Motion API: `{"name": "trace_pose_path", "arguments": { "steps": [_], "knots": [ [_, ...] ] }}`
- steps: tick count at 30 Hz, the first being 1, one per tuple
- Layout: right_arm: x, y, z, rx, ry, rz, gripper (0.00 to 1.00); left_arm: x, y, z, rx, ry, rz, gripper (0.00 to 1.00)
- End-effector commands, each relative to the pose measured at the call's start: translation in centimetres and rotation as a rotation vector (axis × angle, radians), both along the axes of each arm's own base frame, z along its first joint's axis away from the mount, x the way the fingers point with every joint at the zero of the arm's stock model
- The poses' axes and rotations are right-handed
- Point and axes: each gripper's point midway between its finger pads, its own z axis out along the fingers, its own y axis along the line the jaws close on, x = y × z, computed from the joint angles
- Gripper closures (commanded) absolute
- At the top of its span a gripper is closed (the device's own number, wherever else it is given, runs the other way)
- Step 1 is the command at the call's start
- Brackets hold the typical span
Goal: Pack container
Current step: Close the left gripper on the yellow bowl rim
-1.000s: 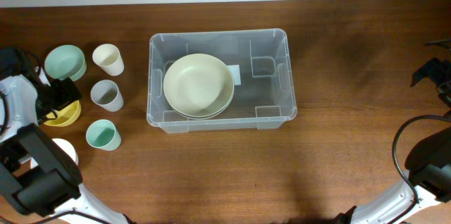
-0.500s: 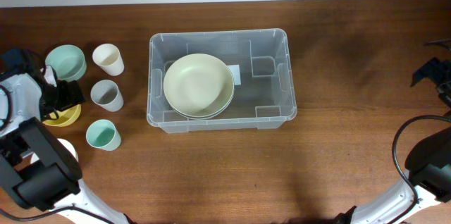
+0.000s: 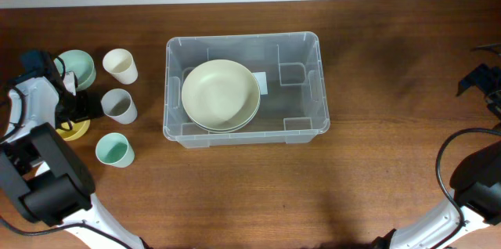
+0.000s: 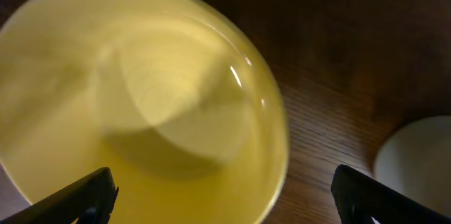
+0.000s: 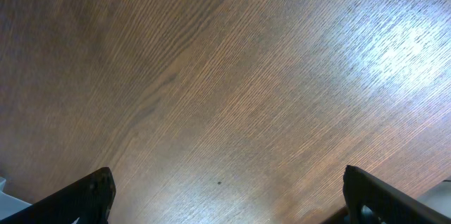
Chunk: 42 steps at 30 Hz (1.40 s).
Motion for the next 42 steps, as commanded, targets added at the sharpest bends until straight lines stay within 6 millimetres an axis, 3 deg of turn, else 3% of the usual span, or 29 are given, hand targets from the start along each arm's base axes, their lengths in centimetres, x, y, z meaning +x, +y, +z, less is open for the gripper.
{"name": "trace_pose_path", "arguments": {
  "steps": [1,9,14,20,24,27,33,36,38,42],
  "knots": [
    [-0.2,0.0,0.8,-0.02,-0.013,-0.009,0.01,-0.2,0.6,-1.5,0.014,0.044,-0.012,0.01],
    [-0.2,0.0,0.8,-0.02,-0.013,-0.008,0.01,-0.4,0.4,-2.5,0.002,0.067,-0.012,0.01],
    [-0.2,0.0,0.8,-0.02,-0.013,-0.008,0.01,-0.4,0.5,-2.5,0.003,0.065,-0.012,0.11],
    [-0.2,0.0,0.8,-0.02,-0.013,-0.009,0.01,-0.2,0.5,-2.4,0.006,0.061,-0.012,0.38],
    [-0.2,0.0,0.8,-0.02,-0.013,-0.008,0.01,-0.3,0.6,-2.4,0.006,0.059,-0.01,0.5],
    [-0.2,0.0,0.8,-0.02,-0.013,-0.009,0.01,-0.3,0.7,-2.4,0.006,0.059,-0.009,0.74],
    [-0.2,0.0,0.8,-0.02,-0.013,-0.009,0.01,-0.3,1.0,-2.3,0.022,0.062,-0.004,0.91],
    [-0.2,0.0,0.8,-0.02,-0.013,-0.009,0.01,-0.1,1.6,-1.5,0.051,0.062,0.0,0.99],
    [-0.2,0.0,0.8,-0.02,-0.013,-0.008,0.01,0.5,2.0,-0.5,0.063,0.05,0.006,0.99],
    [-0.2,0.0,0.8,-0.02,-0.013,-0.008,0.01,2.3,3.0,3.5,0.084,-0.012,0.055,0.99]
  ]
}}
